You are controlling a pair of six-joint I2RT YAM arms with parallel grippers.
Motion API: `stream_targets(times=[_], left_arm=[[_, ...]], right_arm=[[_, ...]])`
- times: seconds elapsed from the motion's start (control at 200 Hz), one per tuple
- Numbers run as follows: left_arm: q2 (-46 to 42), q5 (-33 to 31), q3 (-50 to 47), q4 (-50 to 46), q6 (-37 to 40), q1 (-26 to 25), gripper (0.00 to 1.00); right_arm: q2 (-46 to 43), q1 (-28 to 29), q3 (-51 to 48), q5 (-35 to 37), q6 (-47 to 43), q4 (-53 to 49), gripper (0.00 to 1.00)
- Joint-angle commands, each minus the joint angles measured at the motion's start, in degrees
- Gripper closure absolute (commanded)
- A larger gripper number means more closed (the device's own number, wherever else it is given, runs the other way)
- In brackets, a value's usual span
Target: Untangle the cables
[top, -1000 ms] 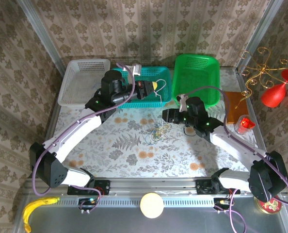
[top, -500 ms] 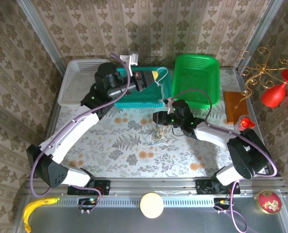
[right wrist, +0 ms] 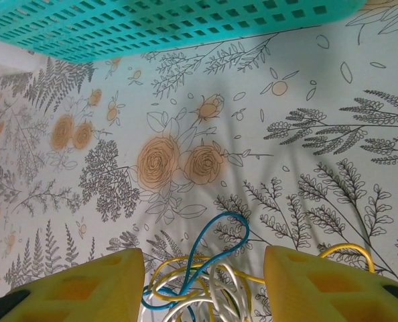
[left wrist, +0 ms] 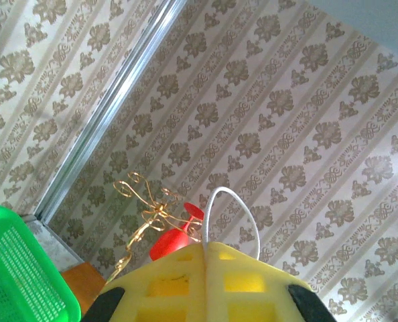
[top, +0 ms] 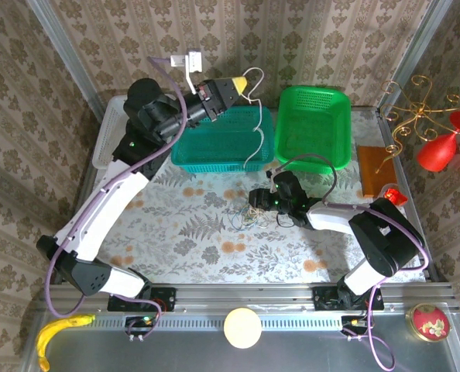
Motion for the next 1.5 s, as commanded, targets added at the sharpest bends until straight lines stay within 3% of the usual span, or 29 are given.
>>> stream_targets(times=[0.0,0.395,0.74,1.115,1.19,1.435,1.46,1.495], left_arm=[[0.40,0.60,2.40,1.07,0.14,1.49,1.00],[2.51,-1.43,-0.60,-0.69,4.26,12.83,1.00],[13.13,-0.99,-1.31,0.64,9.67,20.49,1.00],[25.62,-0.44,-2.02,-0.90,14.54,22.88,0.83],[26.38,-0.46,-2.23,-2.00,15.34,22.76,0.75],[22.98,-0.90,-2.31,-5.90,18.16,22.43,0.14],[22.40,-0.85,-2.24,-6.15,18.18,22.40,0.02],[21.38,-0.58,-2.41,-6.42,18.17,22.24,0.00]], right_arm=[[0.24,0.29,-0.89,1.82,0.41,0.44,0.47],[-13.60,0.20,3.88,0.09,-1.51,-12.36,0.31],[-23.53,-2.93,13.47,2.82,-2.13,-28.33,0.29],[-26.43,-4.54,18.86,0.80,-2.13,-34.52,0.29],[-26.25,-4.64,18.47,0.68,-2.12,-34.56,0.29],[-24.43,-4.87,15.72,0.21,-2.22,-33.84,0.29],[-23.99,-4.90,15.53,0.14,-2.27,-33.77,0.29],[-23.35,-4.90,15.34,0.03,-2.29,-33.72,0.29]])
